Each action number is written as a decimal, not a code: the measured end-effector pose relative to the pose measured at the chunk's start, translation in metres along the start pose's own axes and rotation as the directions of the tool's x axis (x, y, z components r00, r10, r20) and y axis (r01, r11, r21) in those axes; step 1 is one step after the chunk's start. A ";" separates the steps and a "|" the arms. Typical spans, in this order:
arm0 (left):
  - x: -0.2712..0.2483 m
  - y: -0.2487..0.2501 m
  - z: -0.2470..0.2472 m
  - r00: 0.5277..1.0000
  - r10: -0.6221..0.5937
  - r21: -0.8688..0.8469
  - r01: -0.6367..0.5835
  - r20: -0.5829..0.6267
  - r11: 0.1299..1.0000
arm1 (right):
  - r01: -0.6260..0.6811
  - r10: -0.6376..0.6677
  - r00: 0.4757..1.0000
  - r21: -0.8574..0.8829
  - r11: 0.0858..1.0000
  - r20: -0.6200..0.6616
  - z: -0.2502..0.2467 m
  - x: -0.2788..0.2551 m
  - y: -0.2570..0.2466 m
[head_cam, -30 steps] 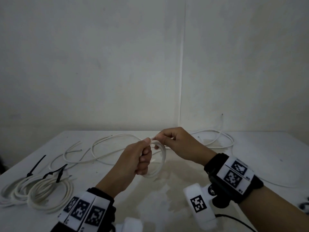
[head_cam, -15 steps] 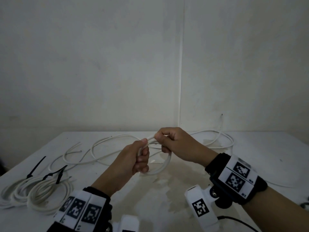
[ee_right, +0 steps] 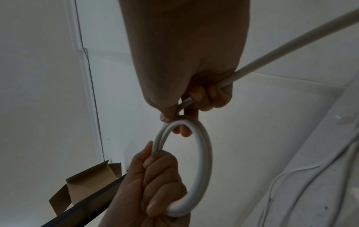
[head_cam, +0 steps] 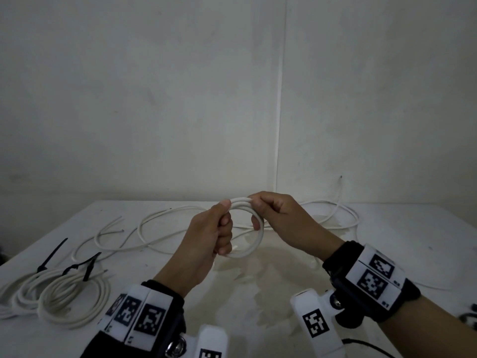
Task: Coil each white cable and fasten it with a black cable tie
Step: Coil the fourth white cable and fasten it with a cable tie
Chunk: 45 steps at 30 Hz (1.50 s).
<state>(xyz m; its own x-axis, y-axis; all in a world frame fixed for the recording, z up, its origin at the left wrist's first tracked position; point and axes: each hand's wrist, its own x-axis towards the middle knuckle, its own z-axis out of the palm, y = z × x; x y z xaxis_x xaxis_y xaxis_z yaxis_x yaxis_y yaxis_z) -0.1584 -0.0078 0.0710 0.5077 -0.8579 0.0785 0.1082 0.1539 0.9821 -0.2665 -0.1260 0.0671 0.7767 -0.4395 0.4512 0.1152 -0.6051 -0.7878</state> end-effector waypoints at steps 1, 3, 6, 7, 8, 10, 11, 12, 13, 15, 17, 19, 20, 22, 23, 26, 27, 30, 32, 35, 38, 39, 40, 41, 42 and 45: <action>0.000 0.000 0.000 1.000 0.001 -0.009 -0.001 -0.005 1.000 | 0.006 -0.006 1.000 -0.004 1.000 -0.013 0.001 0.000 0.002; 0.002 0.000 -0.001 1.000 0.002 -0.048 -0.003 -0.026 0.999 | 0.026 -0.028 0.998 -0.035 0.999 -0.053 0.002 0.001 0.006; 0.008 0.005 -0.011 0.996 0.017 -0.168 -0.033 -0.090 0.985 | 0.007 -0.019 0.994 -0.113 0.994 -0.105 -0.002 -0.001 0.016; 0.010 0.008 -0.017 0.992 0.031 -0.211 -0.056 -0.120 0.976 | -0.010 -0.005 0.992 -0.125 0.992 -0.122 -0.005 -0.002 0.022; 0.013 0.010 -0.025 0.987 0.043 -0.250 -0.081 -0.152 0.965 | -0.029 0.010 0.990 -0.132 0.991 -0.142 -0.008 -0.003 0.028; 0.016 0.016 -0.040 0.974 0.061 -0.303 -0.128 -0.220 0.944 | -0.076 0.049 0.982 -0.143 0.987 -0.184 -0.012 -0.006 0.040; 0.018 0.018 -0.047 0.966 0.067 -0.316 -0.147 -0.252 0.937 | -0.096 0.064 0.978 -0.155 0.983 -0.200 -0.014 -0.006 0.044; 0.019 0.019 -0.053 0.958 0.069 -0.321 -0.161 -0.280 0.933 | -0.104 0.066 0.976 -0.176 0.979 -0.206 -0.014 -0.007 0.048; 0.019 0.020 -0.058 0.950 0.073 -0.320 -0.174 -0.304 0.931 | -0.095 0.055 0.979 -0.204 0.974 -0.196 -0.013 -0.008 0.050; 0.020 0.020 -0.063 0.936 0.084 -0.310 -0.196 -0.342 0.930 | -0.035 -0.017 0.991 -0.372 0.927 -0.135 -0.007 -0.009 0.054; 0.021 0.019 -0.064 0.922 0.101 -0.297 -0.222 -0.374 0.929 | 0.108 -0.212 0.975 -0.691 0.714 -0.067 0.004 -0.009 0.057; 0.021 0.018 -0.063 0.910 0.116 -0.276 -0.240 -0.398 0.931 | 0.209 -0.328 0.944 -0.842 0.498 0.040 0.015 -0.010 0.054; 0.021 0.017 -0.063 0.905 0.122 -0.264 -0.245 -0.408 0.933 | 0.250 -0.364 0.928 -0.861 0.443 0.082 0.020 -0.011 0.052; 0.020 0.014 -0.061 0.900 0.129 -0.249 -0.249 -0.416 0.936 | 0.329 -0.420 0.895 -0.859 0.392 0.151 0.027 -0.012 0.048; 0.020 0.013 -0.059 0.900 0.129 -0.247 -0.249 -0.416 0.937 | 0.369 -0.440 0.879 -0.848 0.380 0.185 0.029 -0.012 0.044; 0.021 0.009 -0.052 0.899 0.130 -0.224 -0.241 -0.418 0.945 | 0.446 -0.478 0.842 -0.822 0.354 0.250 0.036 -0.012 0.038; 0.021 0.008 -0.049 0.898 0.132 -0.204 -0.236 -0.420 0.950 | 0.454 -0.479 0.838 -0.819 0.351 0.259 0.038 -0.013 0.034; 0.020 0.004 -0.038 0.897 0.136 -0.140 -0.212 -0.420 0.967 | 0.492 -0.514 0.812 -0.799 0.347 0.277 0.044 -0.016 0.025; 0.018 0.001 -0.030 0.907 0.127 -0.107 -0.184 -0.402 0.977 | 0.499 -0.526 0.803 -0.797 0.340 0.279 0.046 -0.016 0.020; 0.014 -0.003 -0.019 0.926 0.116 -0.061 -0.147 -0.359 0.987 | 0.493 -0.549 0.795 -0.804 0.333 0.260 0.048 -0.014 0.012; 0.007 -0.007 -0.008 0.954 0.115 0.003 -0.119 -0.278 0.993 | 0.528 -0.604 0.759 -0.773 0.352 0.244 0.046 -0.011 0.006; 0.005 -0.009 -0.006 0.961 0.118 0.032 -0.114 -0.251 0.993 | 0.545 -0.629 0.741 -0.757 0.360 0.235 0.045 -0.010 0.004; 0.003 -0.010 -0.004 0.966 0.122 0.065 -0.110 -0.229 0.992 | 0.560 -0.651 0.726 -0.742 0.369 0.223 0.045 -0.009 0.004; 0.001 -0.011 -0.002 0.970 0.125 0.095 -0.107 -0.210 0.990 | 0.571 -0.666 0.716 -0.724 0.388 0.208 0.044 -0.009 0.004; 0.000 -0.012 -0.001 0.973 0.128 0.124 -0.105 -0.191 0.987 | 0.579 -0.676 0.712 -0.702 0.414 0.190 0.043 -0.009 0.004; -0.006 -0.014 0.005 0.983 0.133 0.216 -0.103 -0.128 0.971 | 0.566 -0.677 0.722 -0.685 0.458 0.144 0.038 -0.008 0.001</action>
<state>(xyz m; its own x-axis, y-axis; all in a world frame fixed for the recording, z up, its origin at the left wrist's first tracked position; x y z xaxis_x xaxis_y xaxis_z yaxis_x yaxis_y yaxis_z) -0.1675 -0.0074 0.0578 0.6231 -0.7597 0.1858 -0.1320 0.1319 0.9824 -0.2494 -0.0973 0.0467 0.5717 0.1879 0.7987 0.0684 -0.9810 0.1818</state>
